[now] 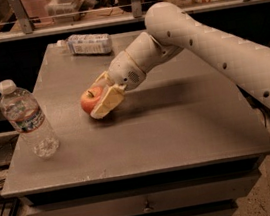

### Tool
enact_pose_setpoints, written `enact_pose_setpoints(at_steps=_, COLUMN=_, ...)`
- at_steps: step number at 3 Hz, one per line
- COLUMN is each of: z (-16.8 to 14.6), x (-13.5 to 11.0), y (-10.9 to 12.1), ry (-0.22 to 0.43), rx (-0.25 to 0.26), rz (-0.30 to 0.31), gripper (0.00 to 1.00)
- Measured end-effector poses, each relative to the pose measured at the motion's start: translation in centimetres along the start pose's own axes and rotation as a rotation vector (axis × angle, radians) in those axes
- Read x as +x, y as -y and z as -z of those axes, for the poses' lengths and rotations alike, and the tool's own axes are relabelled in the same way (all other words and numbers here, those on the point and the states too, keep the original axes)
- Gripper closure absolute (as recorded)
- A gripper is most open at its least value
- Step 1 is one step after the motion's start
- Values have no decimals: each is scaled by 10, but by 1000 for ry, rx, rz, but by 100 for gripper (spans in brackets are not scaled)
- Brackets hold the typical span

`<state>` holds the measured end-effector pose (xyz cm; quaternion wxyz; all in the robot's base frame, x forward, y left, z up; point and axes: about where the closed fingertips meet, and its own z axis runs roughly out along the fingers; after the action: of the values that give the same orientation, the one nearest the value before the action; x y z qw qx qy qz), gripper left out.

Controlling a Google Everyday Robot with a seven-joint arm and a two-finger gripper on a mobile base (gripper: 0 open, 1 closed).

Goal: Move apple near water bottle

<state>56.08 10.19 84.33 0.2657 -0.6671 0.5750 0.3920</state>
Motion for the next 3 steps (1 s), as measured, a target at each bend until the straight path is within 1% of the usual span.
enact_pose_setpoints(at_steps=1, z=0, x=0, y=0, ry=0, rx=0, rz=0, gripper=6)
enact_pose_setpoints(at_steps=2, z=-10, x=-6, y=-16, ry=58, rx=-30, rz=-15, gripper=0)
enact_pose_setpoints(at_steps=3, z=-18, x=-18, y=-34, ry=108, rx=-61, rz=-14, gripper=0)
